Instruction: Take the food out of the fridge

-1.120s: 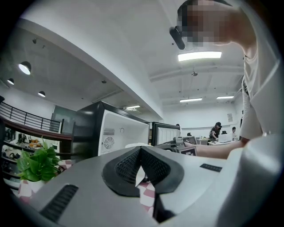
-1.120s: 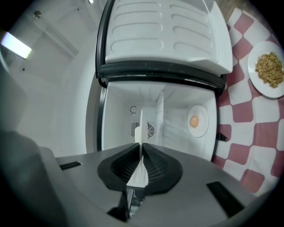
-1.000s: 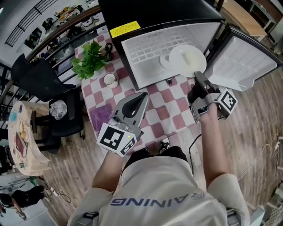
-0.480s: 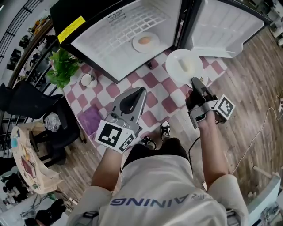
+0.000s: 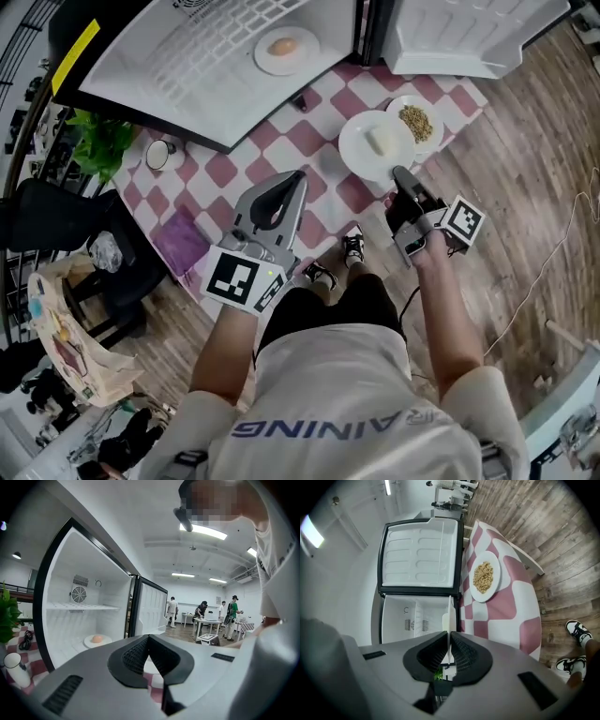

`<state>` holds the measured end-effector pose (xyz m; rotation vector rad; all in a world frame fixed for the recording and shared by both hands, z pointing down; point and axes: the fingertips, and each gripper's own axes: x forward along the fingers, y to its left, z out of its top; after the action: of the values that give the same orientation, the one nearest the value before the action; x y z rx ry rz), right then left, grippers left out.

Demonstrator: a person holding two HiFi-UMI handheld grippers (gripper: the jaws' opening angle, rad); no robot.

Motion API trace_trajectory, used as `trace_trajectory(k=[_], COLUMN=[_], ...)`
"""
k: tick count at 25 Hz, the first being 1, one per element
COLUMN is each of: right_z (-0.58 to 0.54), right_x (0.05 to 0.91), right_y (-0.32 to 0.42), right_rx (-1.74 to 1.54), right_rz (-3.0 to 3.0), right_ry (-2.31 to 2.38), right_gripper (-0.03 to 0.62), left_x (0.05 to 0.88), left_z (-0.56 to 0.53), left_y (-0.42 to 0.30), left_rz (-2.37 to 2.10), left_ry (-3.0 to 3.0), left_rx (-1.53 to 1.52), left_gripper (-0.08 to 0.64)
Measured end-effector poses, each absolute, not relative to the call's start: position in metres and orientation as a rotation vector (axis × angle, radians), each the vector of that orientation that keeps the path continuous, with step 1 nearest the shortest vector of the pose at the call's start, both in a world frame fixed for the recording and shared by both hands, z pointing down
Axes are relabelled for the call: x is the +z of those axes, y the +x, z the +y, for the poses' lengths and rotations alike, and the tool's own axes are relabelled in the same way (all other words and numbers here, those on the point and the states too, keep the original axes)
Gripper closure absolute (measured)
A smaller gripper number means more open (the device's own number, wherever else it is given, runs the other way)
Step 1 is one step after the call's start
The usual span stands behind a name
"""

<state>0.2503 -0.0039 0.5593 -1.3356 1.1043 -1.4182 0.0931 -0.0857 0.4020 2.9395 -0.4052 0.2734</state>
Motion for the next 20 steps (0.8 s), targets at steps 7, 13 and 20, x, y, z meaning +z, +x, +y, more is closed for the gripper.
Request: trace_trajectory(k=[7, 13, 20], right_z=[-0.008, -0.011, -0.013], right_x=[0.603, 0.623, 0.634], right_y=[0.234, 0.228, 0.225], right_rx=[-1.504, -1.558, -1.589], right_rz=[1.091, 1.08, 1.071], right_ry=[-1.323, -1.351, -1.378], right_gripper=[0.552, 0.552, 0.552], left_x=[0.423, 0.429, 0.431], left_z=[-0.09, -0.092, -0.092], left_y=[0.087, 0.086, 0.088], left_rz=[-0.425, -0.425, -0.417], left_ry=[2.92, 2.908, 2.909], left_rx=[0.315, 0.323, 0.326], left_gripper=[0.555, 0.555, 0.555])
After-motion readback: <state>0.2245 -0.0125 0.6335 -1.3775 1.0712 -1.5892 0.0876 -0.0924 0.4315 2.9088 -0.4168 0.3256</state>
